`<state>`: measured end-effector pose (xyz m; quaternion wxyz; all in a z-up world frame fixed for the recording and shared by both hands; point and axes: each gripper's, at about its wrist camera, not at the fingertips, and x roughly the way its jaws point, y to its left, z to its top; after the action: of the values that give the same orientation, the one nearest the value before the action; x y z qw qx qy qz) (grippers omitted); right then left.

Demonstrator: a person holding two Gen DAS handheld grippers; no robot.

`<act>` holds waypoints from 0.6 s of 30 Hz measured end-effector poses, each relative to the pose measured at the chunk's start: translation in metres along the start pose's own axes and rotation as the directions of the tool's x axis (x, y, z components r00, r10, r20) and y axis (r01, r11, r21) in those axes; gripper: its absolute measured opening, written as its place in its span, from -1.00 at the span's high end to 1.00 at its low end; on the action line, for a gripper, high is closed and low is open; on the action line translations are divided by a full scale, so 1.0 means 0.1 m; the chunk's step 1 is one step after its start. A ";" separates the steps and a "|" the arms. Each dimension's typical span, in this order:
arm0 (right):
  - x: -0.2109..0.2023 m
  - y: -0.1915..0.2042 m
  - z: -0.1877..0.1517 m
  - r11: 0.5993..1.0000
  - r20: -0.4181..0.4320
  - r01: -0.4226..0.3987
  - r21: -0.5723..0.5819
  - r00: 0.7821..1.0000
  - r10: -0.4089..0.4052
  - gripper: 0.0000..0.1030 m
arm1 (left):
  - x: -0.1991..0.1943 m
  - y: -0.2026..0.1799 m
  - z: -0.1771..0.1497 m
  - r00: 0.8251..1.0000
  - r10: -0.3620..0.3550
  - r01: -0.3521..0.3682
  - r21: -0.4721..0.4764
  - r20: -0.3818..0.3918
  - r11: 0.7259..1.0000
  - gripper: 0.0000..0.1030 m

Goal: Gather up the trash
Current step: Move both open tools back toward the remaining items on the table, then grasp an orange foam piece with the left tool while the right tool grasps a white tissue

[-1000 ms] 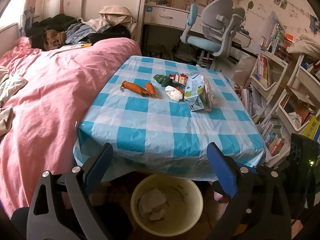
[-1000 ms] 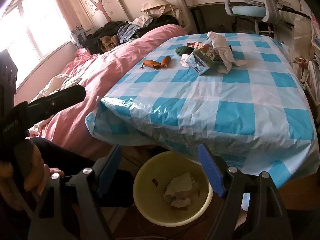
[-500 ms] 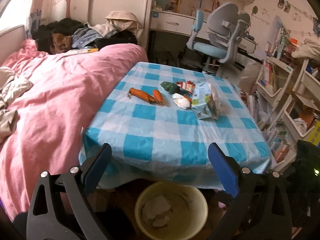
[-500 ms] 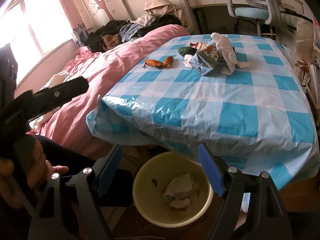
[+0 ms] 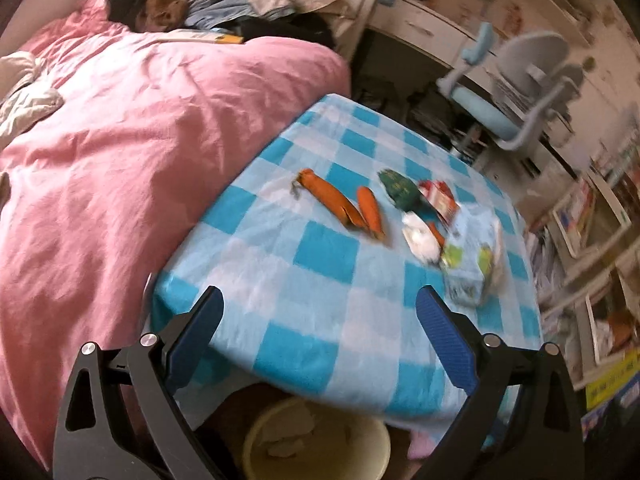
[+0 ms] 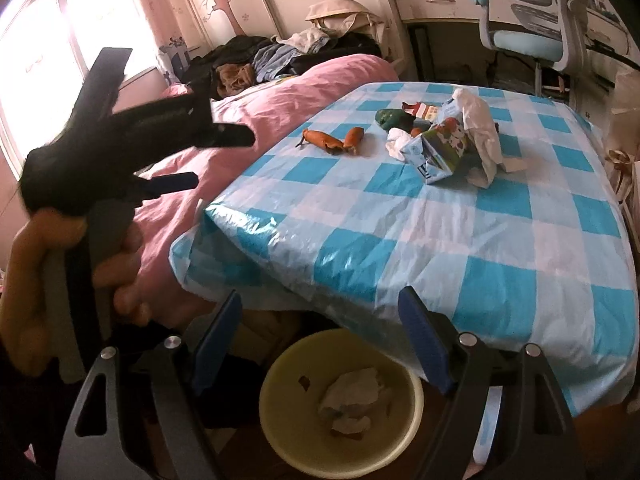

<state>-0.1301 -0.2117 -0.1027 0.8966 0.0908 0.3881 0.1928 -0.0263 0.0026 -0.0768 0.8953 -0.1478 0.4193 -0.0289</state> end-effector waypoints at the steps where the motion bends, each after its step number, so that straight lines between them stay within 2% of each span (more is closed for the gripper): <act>1: 0.02 -0.01 0.02 1.000 0.001 -0.004 0.002 1.000 0.003 -0.49 | 0.08 -0.02 0.06 1.000 0.008 -0.008 -0.002 -0.009 1.000 -0.81; 3: 0.07 -0.02 0.08 1.000 -0.001 -0.012 -0.003 1.000 0.012 -0.49 | 0.20 -0.06 0.15 1.000 0.013 -0.013 -0.002 -0.022 1.000 -0.81; 7: 0.15 -0.03 0.19 1.000 0.004 -0.018 -0.022 1.000 0.018 -0.49 | 0.51 -0.17 0.36 0.996 0.070 -0.069 0.029 -0.050 0.997 -0.81; 15: 0.42 -0.08 0.45 0.999 -0.006 -0.041 -0.035 0.999 0.041 -0.49 | 1.05 -0.14 0.70 0.993 0.056 -0.066 -0.097 -0.107 0.993 -0.81; 17: 0.50 -0.08 0.52 0.998 -0.007 -0.052 -0.044 0.999 0.051 -0.49 | 1.19 -0.16 0.77 0.990 0.069 -0.081 -0.093 -0.126 0.992 -0.77; 18: 0.56 -0.06 0.58 0.997 -0.010 -0.054 -0.060 0.998 0.054 -0.49 | 1.24 -0.18 0.78 0.988 0.070 -0.082 -0.086 -0.138 0.993 -0.68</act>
<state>-0.0513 -0.1946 -0.1021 0.8919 0.0735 0.3831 0.2290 0.1148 -0.0171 -0.1164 0.8577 -0.1701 0.4849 0.0146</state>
